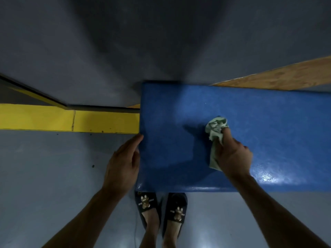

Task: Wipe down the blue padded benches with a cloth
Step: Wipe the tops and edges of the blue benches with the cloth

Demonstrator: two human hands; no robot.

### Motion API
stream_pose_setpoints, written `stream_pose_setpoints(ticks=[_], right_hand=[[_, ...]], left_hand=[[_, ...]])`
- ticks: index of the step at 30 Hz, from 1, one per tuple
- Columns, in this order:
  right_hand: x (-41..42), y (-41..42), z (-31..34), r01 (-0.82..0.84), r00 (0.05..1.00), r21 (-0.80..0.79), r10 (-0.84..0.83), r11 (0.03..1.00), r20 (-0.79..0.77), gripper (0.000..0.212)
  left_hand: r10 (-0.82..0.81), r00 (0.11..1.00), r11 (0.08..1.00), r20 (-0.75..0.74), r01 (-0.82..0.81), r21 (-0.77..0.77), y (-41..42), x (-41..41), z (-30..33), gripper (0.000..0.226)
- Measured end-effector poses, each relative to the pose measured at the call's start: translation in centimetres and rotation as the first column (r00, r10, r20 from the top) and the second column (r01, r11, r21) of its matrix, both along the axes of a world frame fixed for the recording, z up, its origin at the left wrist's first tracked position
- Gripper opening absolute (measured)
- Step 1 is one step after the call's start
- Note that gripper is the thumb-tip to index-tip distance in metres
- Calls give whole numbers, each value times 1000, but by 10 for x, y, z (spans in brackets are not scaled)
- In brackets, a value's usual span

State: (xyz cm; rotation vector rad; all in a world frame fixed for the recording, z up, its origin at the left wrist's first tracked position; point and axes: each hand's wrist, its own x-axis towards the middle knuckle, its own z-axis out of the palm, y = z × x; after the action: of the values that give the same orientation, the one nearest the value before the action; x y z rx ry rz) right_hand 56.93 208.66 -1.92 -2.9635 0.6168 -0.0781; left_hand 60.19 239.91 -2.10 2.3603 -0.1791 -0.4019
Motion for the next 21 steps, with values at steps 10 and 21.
stream_pose_setpoints(ticks=[10,21], right_hand=[[-3,117,5,-441,897,167,428,882,106,37],[-96,3,11,32,990,97,-19,995,-138,59]], left_hand=[[74,996,996,-47,-71,53,-13,-21,13,48],[136,990,990,-47,-134,48,-15,-57,17,46]])
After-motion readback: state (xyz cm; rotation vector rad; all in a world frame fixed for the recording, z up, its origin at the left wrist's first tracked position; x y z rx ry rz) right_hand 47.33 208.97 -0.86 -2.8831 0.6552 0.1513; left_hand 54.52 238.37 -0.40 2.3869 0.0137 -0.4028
